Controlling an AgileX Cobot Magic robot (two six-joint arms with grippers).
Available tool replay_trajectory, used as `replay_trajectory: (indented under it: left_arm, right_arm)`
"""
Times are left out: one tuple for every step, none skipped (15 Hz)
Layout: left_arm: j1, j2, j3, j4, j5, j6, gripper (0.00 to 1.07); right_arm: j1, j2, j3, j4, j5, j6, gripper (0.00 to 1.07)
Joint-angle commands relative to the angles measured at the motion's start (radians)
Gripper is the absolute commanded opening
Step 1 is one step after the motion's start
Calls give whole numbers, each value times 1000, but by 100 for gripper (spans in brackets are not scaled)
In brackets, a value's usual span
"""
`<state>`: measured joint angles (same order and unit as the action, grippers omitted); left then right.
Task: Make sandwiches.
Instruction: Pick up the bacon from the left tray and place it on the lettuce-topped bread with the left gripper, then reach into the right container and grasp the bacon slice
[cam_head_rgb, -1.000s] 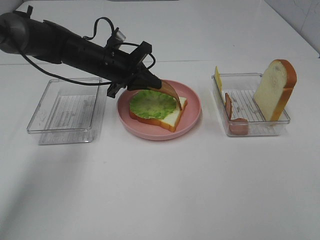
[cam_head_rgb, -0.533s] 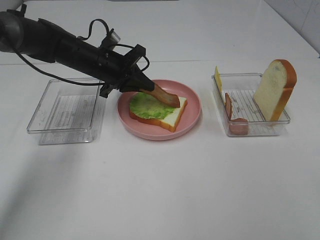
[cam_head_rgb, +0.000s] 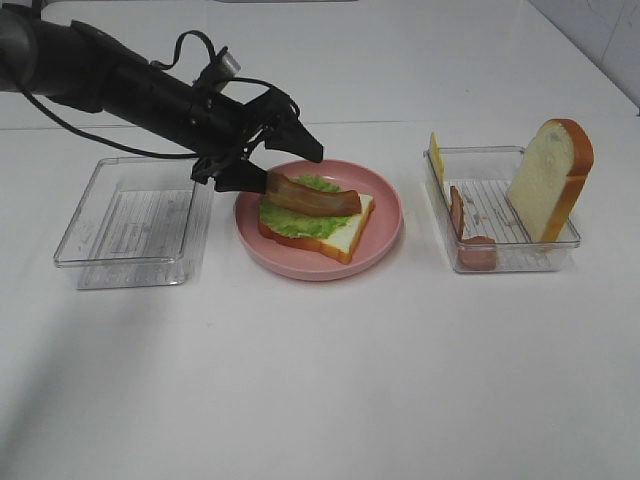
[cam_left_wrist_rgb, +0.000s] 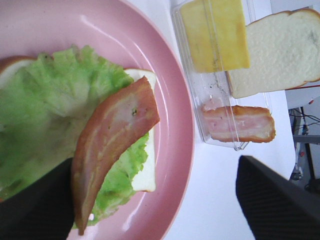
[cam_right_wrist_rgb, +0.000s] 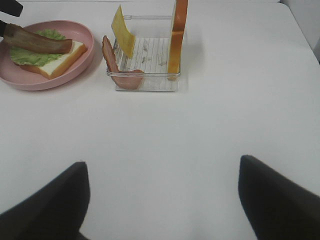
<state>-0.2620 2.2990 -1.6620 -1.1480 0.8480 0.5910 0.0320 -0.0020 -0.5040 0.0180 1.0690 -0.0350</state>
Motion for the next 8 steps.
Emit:
replay_trajectory:
  left_arm:
    - [-1,-59,-6,113,-28,-47,82]
    - [-1,-80,-6,181,-43,-96,82]
    - [-1,-98,-6,245,-52,-134,82]
    - [-1,-133,-15,343,-53,-188,82]
    - [-1,-161,-15,413,-55,-229,82]
    - [-1,-196,-15,502,-51,-277,82]
    - [-1,-234,-15,591,-39,-327,82]
    - [-1,-267,-15,655,-18,-363,82]
  right_arm:
    - [-7,-14,3,7,-11,-6,78]
    - [-7,-14,3,7,-11,-6,78]
    - [-7,-14,3,7,-11,-6,78]
    - [-7,-14,3,7,-11,-6,78]
    - [-7,-14,3,7,-11,-6,78]
    - [-7,-14,3,7,-11,-6,78]
    - [-7,-14,3,7,-11,-6,78]
    - [-7,-14,3,7,-11,-6,78]
